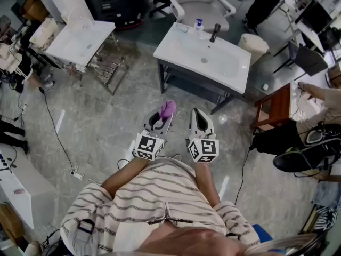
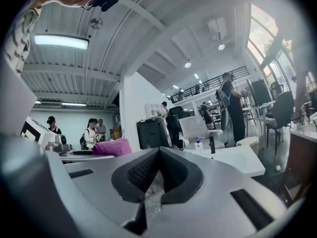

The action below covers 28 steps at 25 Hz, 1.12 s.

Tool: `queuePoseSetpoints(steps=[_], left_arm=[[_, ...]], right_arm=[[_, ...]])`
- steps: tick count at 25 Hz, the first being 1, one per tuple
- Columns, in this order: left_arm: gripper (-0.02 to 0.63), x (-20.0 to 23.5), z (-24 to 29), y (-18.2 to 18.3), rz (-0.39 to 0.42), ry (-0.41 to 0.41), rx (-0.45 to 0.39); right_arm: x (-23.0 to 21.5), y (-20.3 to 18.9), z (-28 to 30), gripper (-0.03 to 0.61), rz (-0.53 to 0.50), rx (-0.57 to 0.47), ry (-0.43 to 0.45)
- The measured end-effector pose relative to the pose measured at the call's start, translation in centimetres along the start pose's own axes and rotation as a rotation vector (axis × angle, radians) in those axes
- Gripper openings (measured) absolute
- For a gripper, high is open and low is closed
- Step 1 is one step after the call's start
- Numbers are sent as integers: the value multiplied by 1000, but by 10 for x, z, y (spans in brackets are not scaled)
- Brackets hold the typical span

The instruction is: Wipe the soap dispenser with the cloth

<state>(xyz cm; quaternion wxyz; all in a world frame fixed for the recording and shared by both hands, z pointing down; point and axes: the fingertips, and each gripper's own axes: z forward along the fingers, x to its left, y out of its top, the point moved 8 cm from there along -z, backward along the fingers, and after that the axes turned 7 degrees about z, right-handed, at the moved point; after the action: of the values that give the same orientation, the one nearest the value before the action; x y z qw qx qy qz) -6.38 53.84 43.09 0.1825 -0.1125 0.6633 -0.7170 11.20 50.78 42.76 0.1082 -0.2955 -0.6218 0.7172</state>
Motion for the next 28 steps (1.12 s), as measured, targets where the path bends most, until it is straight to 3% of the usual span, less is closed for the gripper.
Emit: queuePoseSetpoints(steps=[11, 17, 28], left_arm=[[126, -39, 21, 0, 4, 50, -2], [126, -47, 33, -8, 3, 64, 47], [126, 3, 133, -26, -24, 36, 56]], right_arm=[[-33, 8, -16, 9, -39, -19, 58], [-51, -3, -8, 9, 36, 19, 91], [-105, 1, 80, 9, 19, 39, 65]])
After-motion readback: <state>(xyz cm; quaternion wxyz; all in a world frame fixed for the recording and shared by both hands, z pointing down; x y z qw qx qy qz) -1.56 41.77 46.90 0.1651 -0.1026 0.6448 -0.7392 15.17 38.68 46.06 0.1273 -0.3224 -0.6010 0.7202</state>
